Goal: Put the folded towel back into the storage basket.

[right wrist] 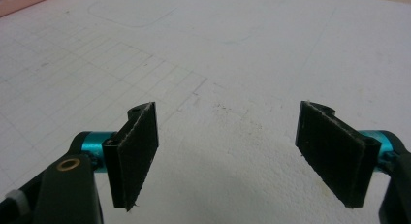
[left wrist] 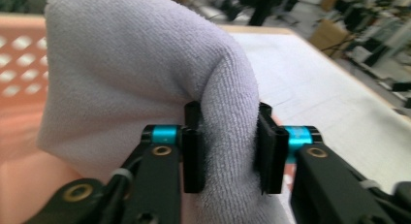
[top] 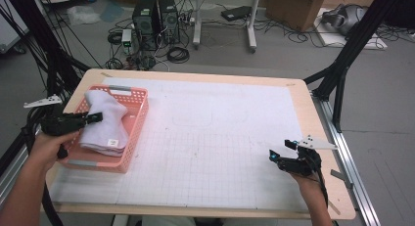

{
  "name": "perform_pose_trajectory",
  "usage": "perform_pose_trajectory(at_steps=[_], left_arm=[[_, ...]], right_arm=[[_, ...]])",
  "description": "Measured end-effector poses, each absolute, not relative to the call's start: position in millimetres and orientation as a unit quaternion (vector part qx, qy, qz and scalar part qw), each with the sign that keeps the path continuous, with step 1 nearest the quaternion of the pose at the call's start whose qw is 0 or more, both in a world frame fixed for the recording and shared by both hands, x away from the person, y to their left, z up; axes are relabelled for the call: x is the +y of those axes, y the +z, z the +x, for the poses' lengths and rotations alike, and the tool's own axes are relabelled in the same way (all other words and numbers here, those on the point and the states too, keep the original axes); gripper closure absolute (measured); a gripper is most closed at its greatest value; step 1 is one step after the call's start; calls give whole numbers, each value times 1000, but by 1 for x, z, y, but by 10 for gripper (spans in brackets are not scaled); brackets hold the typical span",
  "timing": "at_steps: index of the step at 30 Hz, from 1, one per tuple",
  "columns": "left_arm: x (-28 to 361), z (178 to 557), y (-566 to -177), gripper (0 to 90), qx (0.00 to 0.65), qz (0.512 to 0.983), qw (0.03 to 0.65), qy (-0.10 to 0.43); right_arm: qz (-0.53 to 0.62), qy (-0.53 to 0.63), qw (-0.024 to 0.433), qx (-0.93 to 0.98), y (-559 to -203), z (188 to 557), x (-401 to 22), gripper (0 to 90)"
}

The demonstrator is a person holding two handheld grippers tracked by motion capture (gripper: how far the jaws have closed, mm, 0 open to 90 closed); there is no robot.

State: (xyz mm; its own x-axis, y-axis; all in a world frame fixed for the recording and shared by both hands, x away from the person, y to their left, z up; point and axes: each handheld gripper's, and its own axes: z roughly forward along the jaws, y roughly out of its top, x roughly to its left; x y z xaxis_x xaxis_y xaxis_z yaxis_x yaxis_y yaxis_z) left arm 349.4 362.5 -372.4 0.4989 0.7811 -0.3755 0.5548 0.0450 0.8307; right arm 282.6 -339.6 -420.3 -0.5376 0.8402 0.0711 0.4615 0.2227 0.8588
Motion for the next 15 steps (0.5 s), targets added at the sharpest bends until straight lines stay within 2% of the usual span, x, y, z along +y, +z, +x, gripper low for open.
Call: perform_pose_trajectory(at_steps=[2,4,7,13,15], left_arm=[[366,350,-373,465,518,676,512,115],[368,349,-372,409,536,673,492,129],[372,346,-369,378,548,661,489,151],[381,336,-352,348,558,628,488,236],[380,334,-348,347,552,631,489,243]], right_arm=[[431,450,212,753,-420,283,-340,223],[432,450,209,753,-420,282,-339,223],[430,450,211,754,-421,283,-338,223],[430,449,211,755,-421,283,-338,223],[431,449,210,754,-421,283,-338,223]])
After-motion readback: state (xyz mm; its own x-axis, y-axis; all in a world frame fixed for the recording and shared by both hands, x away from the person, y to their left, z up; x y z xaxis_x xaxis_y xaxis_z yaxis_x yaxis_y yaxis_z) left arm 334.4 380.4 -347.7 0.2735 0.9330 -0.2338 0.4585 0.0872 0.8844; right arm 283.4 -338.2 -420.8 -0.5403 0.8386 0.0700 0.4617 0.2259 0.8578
